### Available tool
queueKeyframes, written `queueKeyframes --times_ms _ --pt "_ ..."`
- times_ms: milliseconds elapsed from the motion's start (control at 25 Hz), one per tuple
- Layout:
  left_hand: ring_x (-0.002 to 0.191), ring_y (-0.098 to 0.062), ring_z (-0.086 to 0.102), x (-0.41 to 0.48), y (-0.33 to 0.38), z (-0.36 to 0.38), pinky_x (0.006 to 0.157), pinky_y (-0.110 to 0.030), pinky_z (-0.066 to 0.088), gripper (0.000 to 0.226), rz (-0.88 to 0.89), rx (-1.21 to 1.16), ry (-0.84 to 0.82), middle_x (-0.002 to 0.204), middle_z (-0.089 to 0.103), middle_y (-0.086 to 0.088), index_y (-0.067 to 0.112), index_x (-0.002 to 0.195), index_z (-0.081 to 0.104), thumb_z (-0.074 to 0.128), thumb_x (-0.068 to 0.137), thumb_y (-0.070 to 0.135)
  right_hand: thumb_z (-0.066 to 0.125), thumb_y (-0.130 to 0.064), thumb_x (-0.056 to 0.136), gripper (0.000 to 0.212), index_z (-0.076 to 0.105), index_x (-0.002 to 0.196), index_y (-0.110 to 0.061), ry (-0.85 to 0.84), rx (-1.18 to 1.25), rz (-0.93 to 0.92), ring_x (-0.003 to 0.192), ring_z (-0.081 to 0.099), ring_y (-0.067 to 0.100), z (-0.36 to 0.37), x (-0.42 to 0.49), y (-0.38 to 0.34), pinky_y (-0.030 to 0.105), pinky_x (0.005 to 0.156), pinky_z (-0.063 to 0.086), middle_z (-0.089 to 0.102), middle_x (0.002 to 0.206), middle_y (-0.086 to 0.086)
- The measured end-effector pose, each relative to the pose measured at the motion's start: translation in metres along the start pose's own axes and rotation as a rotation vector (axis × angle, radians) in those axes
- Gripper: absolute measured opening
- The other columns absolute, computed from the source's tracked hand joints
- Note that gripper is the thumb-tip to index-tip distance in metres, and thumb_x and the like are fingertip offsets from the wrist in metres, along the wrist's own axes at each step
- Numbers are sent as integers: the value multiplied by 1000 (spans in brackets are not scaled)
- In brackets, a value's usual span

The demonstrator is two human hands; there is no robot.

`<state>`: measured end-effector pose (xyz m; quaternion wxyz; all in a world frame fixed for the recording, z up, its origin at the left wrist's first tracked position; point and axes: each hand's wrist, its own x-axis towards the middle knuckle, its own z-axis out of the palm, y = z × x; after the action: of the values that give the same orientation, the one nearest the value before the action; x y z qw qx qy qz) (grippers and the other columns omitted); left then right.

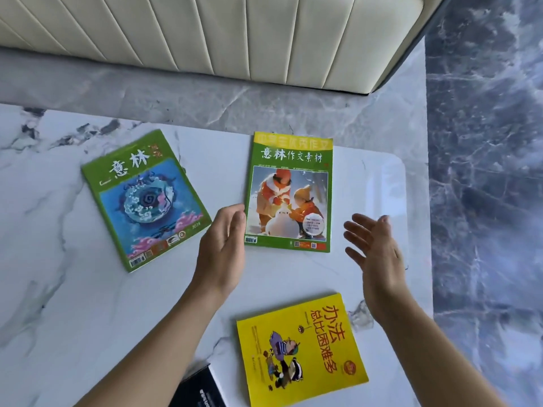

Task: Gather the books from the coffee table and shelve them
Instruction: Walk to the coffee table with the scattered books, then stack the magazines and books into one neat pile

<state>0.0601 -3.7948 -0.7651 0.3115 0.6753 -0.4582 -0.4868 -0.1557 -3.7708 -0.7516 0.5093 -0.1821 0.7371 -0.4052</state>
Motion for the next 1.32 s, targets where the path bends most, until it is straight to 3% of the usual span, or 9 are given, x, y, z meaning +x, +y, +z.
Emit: queueKeyframes --times_ms 160,200,320,520,640,840,960,1200,1320 --pt "134 -22 50 34 -6 16 101 -26 37 51 -171 185 -15 150 49 -9 13 146 41 45 101 38 34 -28 104 27 54 99 -9 -38 -278 96 87 55 28 21 37 8 37 72 48 56 97 17" --pt "136 -24 48 37 -8 20 106 -30 38 57 -226 182 -30 152 47 -11 12 148 37 49 99 38 37 -27 102 17 49 101 -15 -62 -339 118 89 40 12 26 42 10 32 64 41 54 100 14" --pt "131 -28 54 32 -20 30 108 -40 44 62 -287 165 -15 146 53 -14 8 144 40 61 92 35 46 -33 102 32 53 123 -9 -102 -479 139 86 60 18 30 44 13 28 56 39 65 121 7" --pt "75 -27 62 29 -46 33 53 -27 46 14 -282 154 22 83 67 -5 10 96 63 52 87 13 62 -31 97 41 55 130 -8 -39 -467 178 85 68 21 28 42 28 36 67 54 70 113 11" --pt "81 -37 71 19 -55 30 60 -47 61 18 -253 -9 -46 92 75 -10 22 93 59 47 82 15 62 -26 97 42 51 136 -14 23 -509 195 100 70 29 26 35 43 46 82 61 68 122 11" --pt "93 -47 64 13 -46 -11 72 -60 54 14 -137 -165 -5 97 72 -20 17 98 59 48 95 8 53 -2 99 21 62 117 -8 56 -310 185 71 68 12 51 22 22 21 51 50 71 95 5" --pt "99 -46 63 20 -46 -57 83 -65 54 15 -132 -287 42 103 70 -18 22 100 58 49 97 11 51 3 98 22 60 116 -6 -10 -196 140 71 71 17 97 11 0 28 57 56 71 93 7" --pt "96 -22 70 26 -71 -139 85 -34 57 25 -188 -380 149 100 76 5 24 101 62 50 96 2 51 -1 94 22 64 109 -12 -51 -350 -122 82 77 28 210 3 -4 44 67 65 76 96 8" --pt "92 -17 73 32 -101 -169 78 -29 59 22 -239 -347 200 97 78 3 17 100 66 57 91 -1 50 -3 94 22 64 106 -16 -89 -453 -194 86 74 28 252 6 14 32 58 57 74 99 6"
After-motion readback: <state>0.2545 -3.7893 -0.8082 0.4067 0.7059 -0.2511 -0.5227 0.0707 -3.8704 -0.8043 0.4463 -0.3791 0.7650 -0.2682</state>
